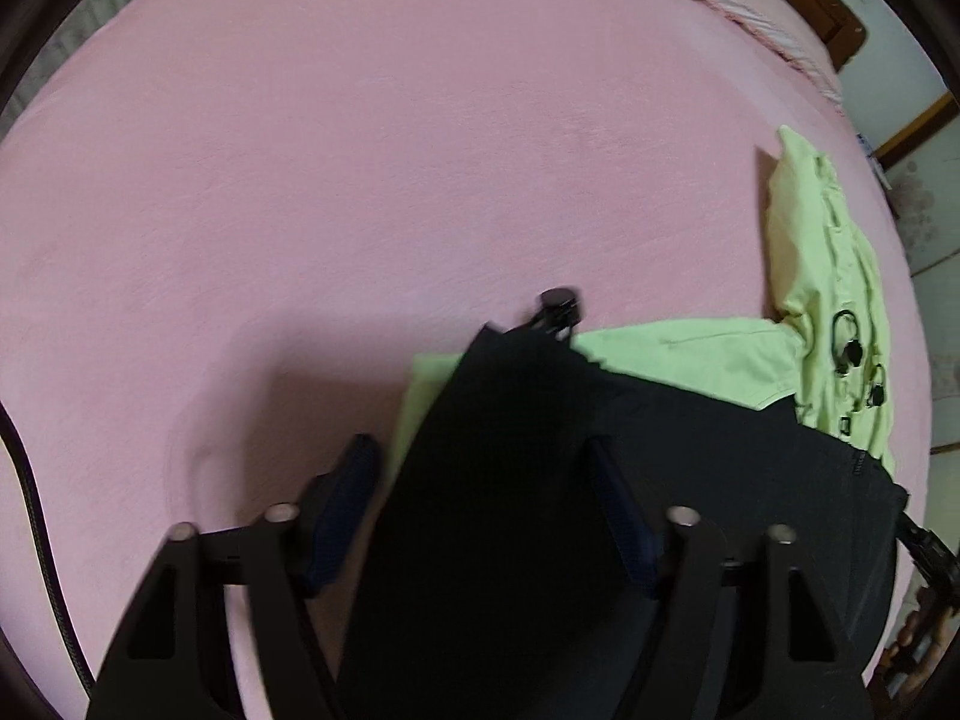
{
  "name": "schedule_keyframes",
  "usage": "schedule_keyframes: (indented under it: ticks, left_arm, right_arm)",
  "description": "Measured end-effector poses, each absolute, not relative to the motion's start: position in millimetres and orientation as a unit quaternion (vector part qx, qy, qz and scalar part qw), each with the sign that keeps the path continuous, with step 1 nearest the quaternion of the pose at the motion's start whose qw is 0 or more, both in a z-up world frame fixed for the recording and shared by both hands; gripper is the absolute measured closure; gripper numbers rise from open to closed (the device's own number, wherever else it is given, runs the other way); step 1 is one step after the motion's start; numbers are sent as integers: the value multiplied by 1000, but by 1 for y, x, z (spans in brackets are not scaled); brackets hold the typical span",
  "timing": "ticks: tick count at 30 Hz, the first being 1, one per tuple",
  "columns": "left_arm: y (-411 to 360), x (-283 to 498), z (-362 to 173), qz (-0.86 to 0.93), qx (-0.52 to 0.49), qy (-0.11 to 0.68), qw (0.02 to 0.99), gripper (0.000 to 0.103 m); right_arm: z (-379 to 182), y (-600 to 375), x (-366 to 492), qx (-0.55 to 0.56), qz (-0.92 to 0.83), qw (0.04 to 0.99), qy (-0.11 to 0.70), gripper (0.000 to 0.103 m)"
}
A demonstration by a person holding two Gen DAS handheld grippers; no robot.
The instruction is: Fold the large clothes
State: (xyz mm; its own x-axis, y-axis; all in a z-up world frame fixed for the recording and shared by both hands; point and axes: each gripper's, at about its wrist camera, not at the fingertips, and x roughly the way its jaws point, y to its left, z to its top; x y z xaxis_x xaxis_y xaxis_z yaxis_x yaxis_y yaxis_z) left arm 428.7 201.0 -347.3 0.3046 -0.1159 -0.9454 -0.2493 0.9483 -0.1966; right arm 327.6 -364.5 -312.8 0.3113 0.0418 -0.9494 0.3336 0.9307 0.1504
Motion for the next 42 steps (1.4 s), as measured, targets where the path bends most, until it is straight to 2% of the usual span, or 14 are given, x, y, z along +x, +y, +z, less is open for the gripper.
schedule_keyframes:
  ticks: [4,5,6,7,9,19,25,28,32,35,37,40,41,42]
  left_arm:
    - [190,434,-347,47,-121,592,796,78]
    - [186,432,-345,46,-107,588,800,82]
    - [183,430,-340,46,-90,580,808,89]
    - [181,428,-336,47,-84,574,813,92]
    - [177,422,-324,52,-78,556,826,93]
    - [168,412,-281,73,-94,488,864,94]
    - [176,426,-294,95,-89,481,867,94]
    - [171,438,-324,112,-81,501,854,94]
    - [164,444,-345,121,-76,511,848,89]
    - [160,446,-344,118,-72,513,847,69]
    - [153,447,-339,112,-59,519,845,49]
    - [146,435,-316,103,-41,505,856,45]
    - [139,430,-307,96,-39,492,864,42]
    - [133,425,-299,90,-39,480,872,33]
  right_arm:
    - [-323,-367,328,182,-91,790,578,68]
    - [-322,-368,326,185,-91,791,576,74]
    - [-321,-368,325,185,-92,793,573,88]
    - [-318,-369,322,181,-95,795,571,93]
    - [-310,-368,317,179,-91,804,559,97]
    - [-239,-358,313,156,-86,861,476,102]
    - [-256,-359,336,143,-112,861,475,103]
    - [-279,-365,342,130,-138,849,493,103]
    - [-293,-365,343,137,-137,841,505,103]
    - [-285,-351,341,118,-123,850,499,103]
    - [-273,-338,337,110,-106,860,486,103]
    - [-254,-315,331,115,-63,873,469,103]
    - [-249,-308,331,117,-49,875,467,103]
    - [-246,-301,331,118,-35,877,464,103]
